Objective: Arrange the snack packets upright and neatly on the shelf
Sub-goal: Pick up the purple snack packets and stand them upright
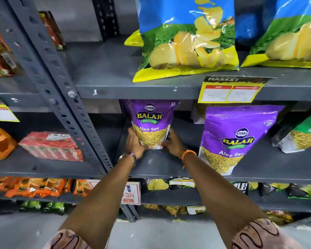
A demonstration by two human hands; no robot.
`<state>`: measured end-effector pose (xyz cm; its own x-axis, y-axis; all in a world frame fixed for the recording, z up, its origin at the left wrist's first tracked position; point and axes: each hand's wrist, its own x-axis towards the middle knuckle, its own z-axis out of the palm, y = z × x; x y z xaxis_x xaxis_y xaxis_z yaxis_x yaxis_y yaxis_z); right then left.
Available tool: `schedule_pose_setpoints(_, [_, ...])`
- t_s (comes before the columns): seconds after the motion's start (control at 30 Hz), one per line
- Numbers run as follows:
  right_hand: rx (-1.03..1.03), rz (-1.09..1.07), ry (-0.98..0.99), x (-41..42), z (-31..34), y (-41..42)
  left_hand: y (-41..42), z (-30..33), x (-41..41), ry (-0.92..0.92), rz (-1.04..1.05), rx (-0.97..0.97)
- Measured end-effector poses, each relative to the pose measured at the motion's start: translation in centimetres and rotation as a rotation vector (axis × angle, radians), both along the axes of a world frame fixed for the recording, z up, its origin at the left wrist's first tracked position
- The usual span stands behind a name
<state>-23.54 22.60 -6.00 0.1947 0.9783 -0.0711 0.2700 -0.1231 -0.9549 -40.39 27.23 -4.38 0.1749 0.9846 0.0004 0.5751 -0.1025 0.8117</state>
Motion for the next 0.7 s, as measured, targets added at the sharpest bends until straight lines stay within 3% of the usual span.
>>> schedule_pose_setpoints(0.2, [-0.065,0.079,-0.072,-1.1,0.1,-3.0,-3.7,-1.3,-1.7,-0.114,0.043,0.033])
schedule_pose_setpoints(0.43, [-0.004,0.053,-0.172,-3.0,-0.8,-7.0,-7.2,-2.8,-4.5,-0.028,0.017,0.047])
schedule_pose_setpoints(0.7, [-0.012,0.071,-0.197,-3.7,-0.8,-8.2,-8.6,-2.6,-5.4,-0.054,0.018,0.038])
